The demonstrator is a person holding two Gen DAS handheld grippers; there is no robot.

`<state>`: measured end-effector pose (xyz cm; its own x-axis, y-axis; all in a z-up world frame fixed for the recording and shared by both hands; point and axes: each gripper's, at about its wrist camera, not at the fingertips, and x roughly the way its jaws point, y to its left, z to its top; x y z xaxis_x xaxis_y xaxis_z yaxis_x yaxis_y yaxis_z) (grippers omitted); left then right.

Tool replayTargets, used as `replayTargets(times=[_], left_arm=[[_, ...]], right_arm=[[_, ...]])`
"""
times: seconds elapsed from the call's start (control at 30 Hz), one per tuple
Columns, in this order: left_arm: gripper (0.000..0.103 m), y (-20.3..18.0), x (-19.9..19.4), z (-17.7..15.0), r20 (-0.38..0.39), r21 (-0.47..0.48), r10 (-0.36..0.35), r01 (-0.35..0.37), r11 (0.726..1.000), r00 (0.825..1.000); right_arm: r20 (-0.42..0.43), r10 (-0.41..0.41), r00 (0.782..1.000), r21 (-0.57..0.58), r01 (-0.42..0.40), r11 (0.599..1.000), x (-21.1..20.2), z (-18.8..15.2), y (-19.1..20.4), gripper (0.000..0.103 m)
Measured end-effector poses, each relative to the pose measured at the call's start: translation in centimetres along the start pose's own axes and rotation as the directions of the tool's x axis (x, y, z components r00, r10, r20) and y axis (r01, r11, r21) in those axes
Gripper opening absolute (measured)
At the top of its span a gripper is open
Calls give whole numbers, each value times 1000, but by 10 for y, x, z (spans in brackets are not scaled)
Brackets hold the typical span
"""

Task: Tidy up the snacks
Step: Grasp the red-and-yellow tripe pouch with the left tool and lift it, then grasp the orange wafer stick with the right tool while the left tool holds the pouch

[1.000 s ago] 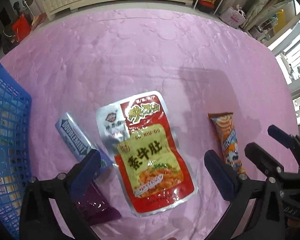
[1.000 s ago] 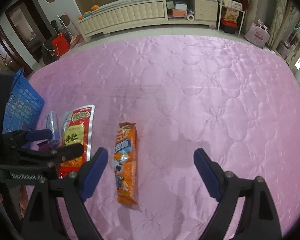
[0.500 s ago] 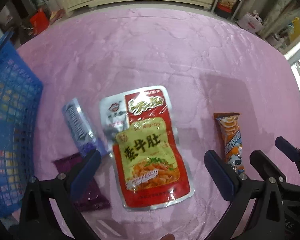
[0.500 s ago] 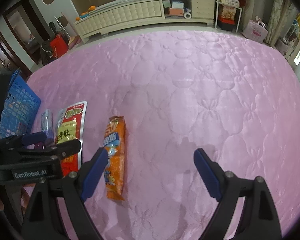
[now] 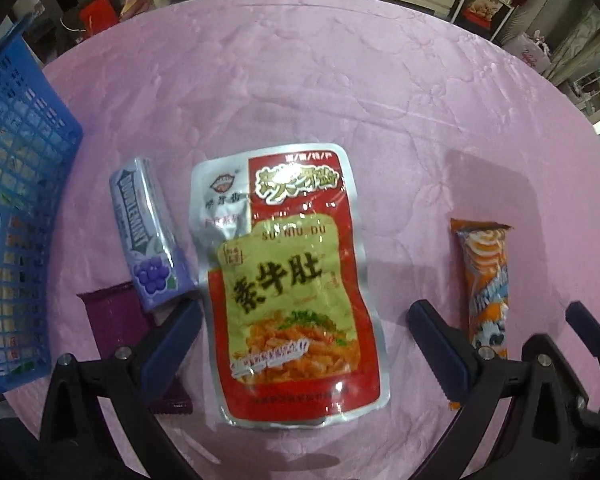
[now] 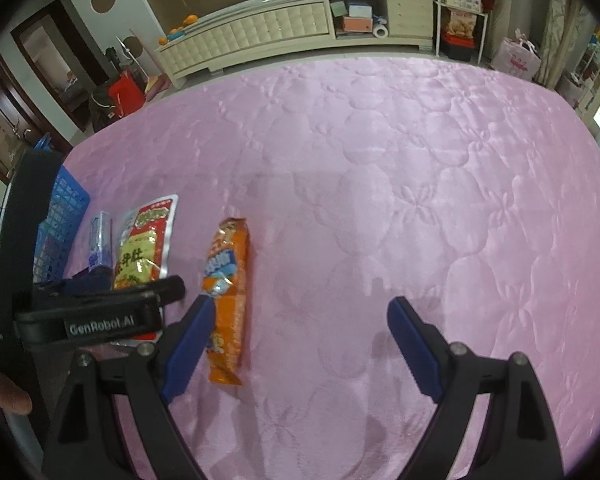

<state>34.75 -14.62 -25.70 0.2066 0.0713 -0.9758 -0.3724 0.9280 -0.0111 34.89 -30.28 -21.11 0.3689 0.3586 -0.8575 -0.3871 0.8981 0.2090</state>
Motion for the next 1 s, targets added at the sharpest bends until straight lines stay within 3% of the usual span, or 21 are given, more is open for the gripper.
replayTargets(times=[0.2,0.37,0.47,0.7,1.0], left_arm=[[102,-6,11,18,-52,1,1,-1,1000,999],[100,2,10,21,-30,21,-6,7,1000,1000],[78,5,0,17,-1,21,-7,7,1000,1000],[32,24,-5,22,-28,93,-34,37,995,999],[31,49,-11,17,1,137,-137,136,981,991]], right_arm=[[-3,16,1000,9,-16,1000,2,-1,-3,90],[-6,26,1000,0,-26,1000,5,2,7,90],[-9,31,999,-9,-31,999,7,2,15,90],[-21,45,999,-5,-45,999,10,4,26,90],[-32,40,999,-70,-42,997,6,11,48,90]])
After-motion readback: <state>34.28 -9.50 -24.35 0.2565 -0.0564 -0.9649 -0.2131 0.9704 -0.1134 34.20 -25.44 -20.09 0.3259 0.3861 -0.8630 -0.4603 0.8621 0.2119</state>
